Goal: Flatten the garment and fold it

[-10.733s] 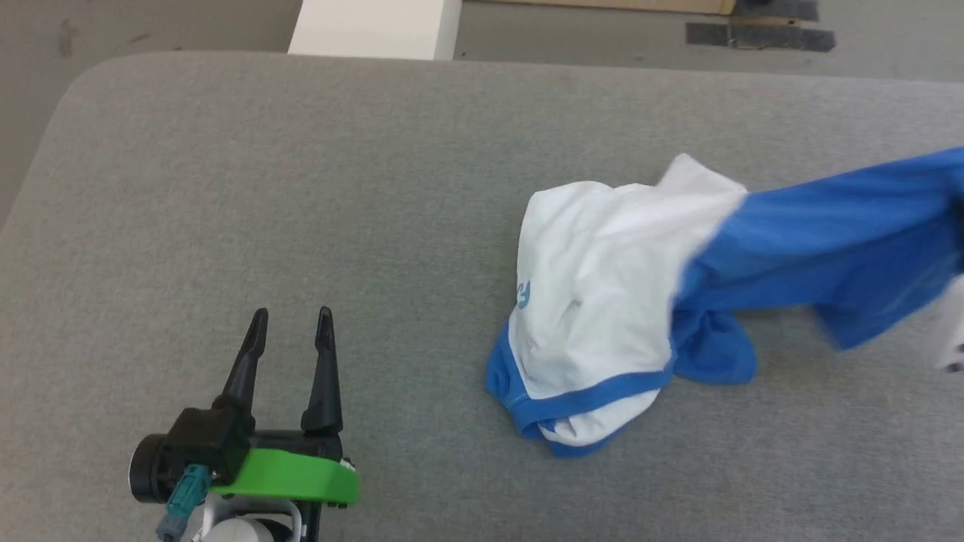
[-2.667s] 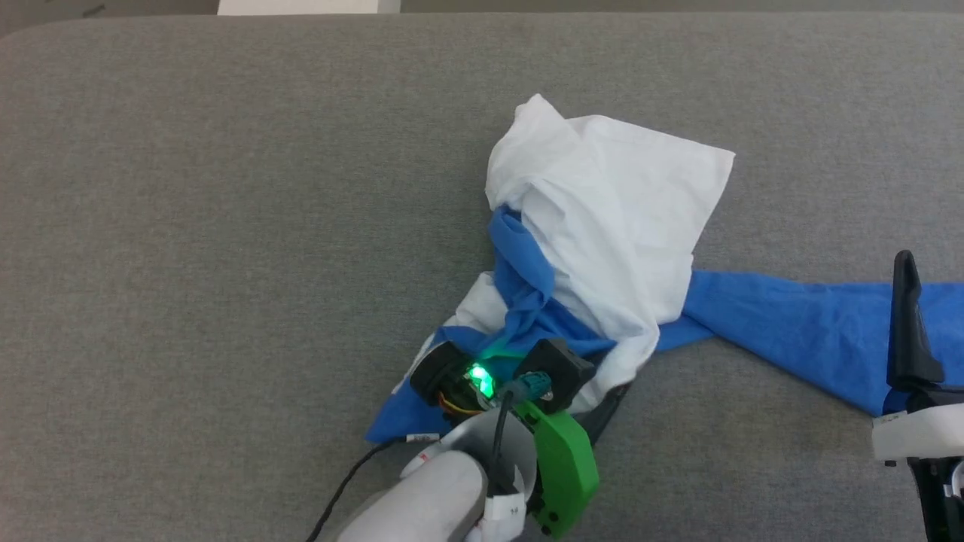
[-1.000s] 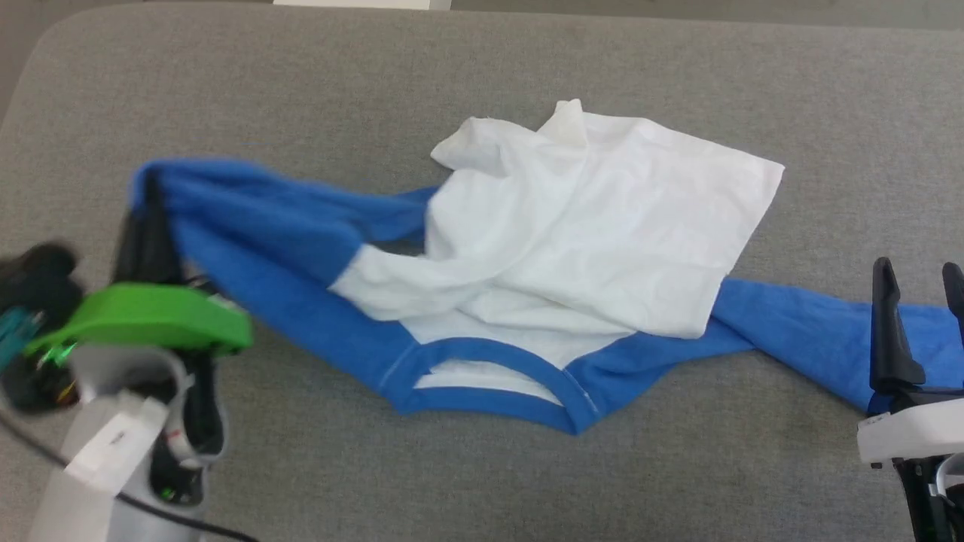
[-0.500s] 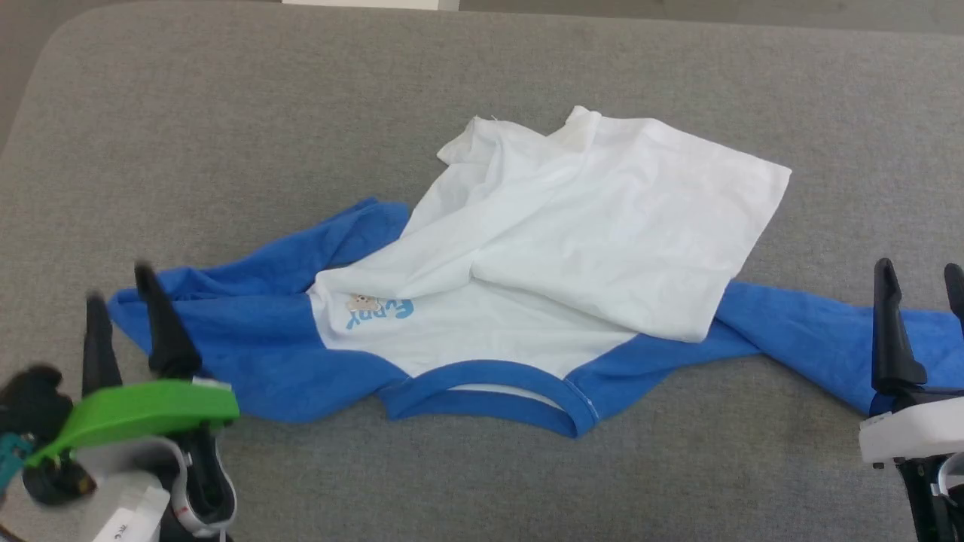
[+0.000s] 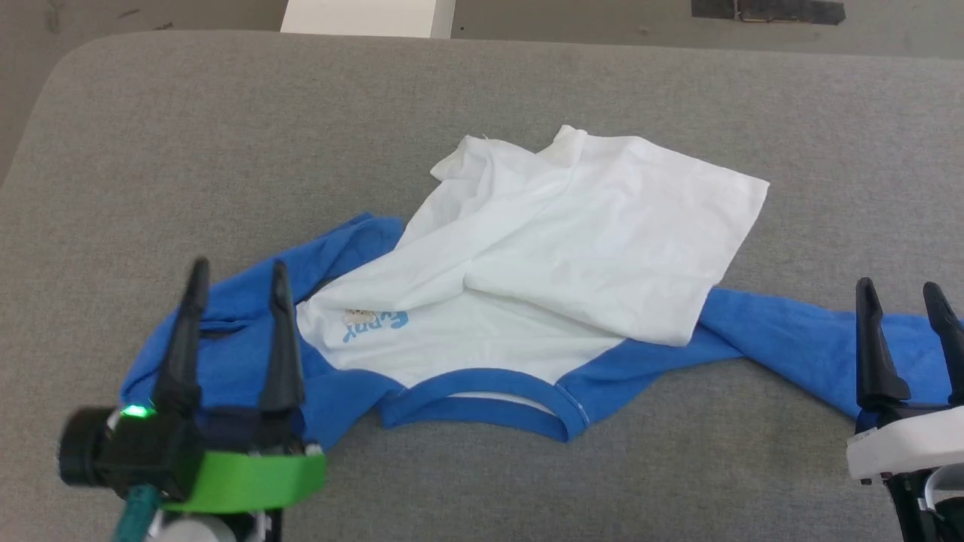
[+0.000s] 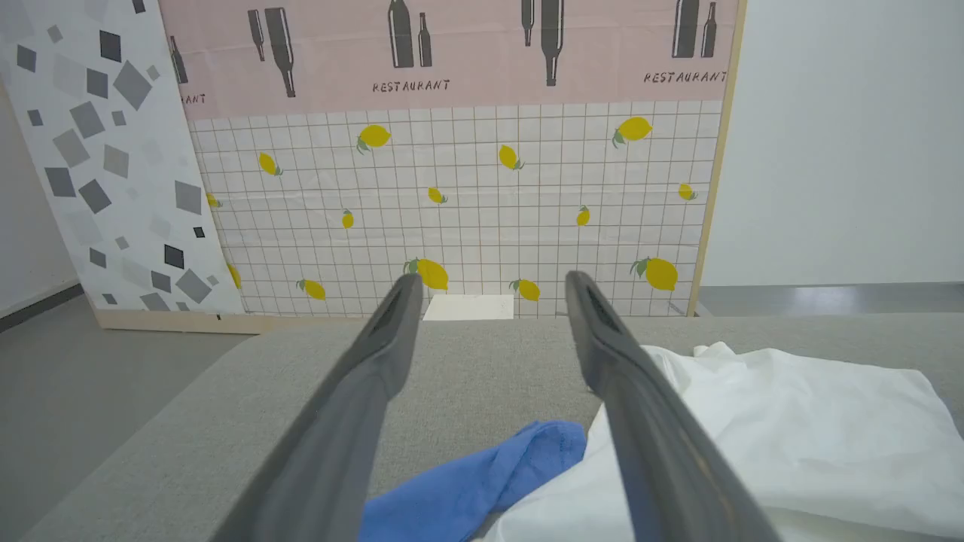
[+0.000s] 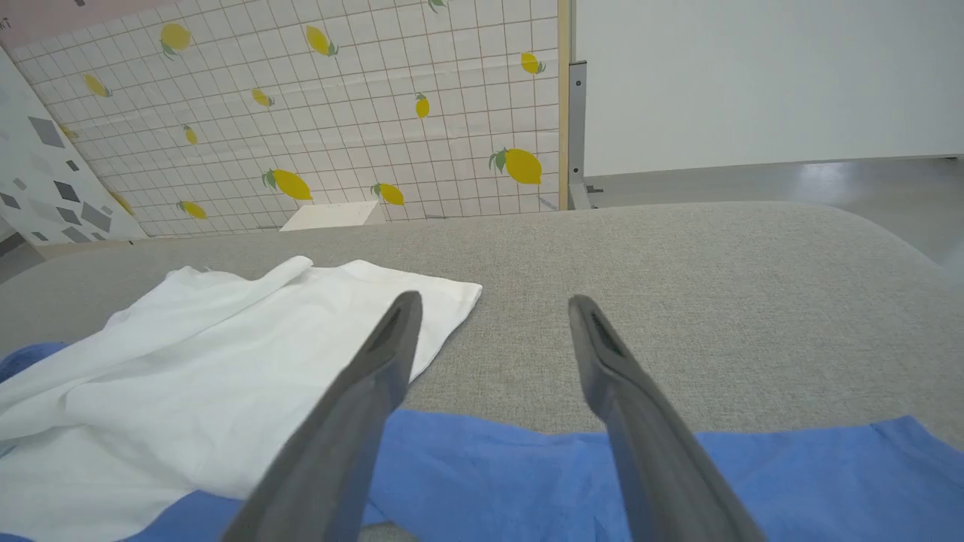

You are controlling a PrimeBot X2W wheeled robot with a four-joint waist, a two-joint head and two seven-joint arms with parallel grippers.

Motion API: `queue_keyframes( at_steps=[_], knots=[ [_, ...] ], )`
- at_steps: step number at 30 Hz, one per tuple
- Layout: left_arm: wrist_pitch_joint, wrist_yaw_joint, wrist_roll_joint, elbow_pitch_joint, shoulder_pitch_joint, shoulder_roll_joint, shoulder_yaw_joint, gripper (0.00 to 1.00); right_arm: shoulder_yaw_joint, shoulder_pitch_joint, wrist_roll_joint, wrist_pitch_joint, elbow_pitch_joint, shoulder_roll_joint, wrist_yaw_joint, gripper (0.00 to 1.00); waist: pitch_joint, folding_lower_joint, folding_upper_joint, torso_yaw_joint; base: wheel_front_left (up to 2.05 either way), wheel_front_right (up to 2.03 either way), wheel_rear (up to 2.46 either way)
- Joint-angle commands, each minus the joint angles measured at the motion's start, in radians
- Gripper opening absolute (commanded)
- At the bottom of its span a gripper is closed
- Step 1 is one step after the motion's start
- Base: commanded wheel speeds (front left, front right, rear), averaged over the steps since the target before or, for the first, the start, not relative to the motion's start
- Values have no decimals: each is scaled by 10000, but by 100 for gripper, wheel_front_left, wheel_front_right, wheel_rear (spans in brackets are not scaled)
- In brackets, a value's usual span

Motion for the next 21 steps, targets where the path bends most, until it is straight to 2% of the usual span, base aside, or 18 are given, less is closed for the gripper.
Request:
queue_keyframes(
  at_steps=[1,6,7,11,18,21],
  knots=[
    [-36,-78,80,65,285,-172,-41,100,10,106,-43,45,12,7,-13,100,-28,0,-1,-18,0,0,0],
    [-36,-218,170,181,609,-557,48,100,366,-136,-275,671,-182,7,-13,100,-14,0,-1,27,0,0,0],
    [-37,-344,230,241,576,-704,93,100,810,-602,-535,1494,-286,7,-13,100,34,0,-1,61,0,0,0],
    [-37,-531,335,341,399,-859,76,100,1259,-1610,-908,2931,-185,-8,-13,100,218,0,-1,137,0,0,0],
    [-37,-865,388,676,-3,-1098,-102,100,2136,-3613,-1024,5438,1030,-1129,-13,100,865,0,-1,445,0,0,0],
    [-37,-969,407,764,-211,-1175,-145,100,2103,-4325,-1106,6321,1845,-1367,-13,100,1147,0,-1,629,0,0,0]
  ],
)
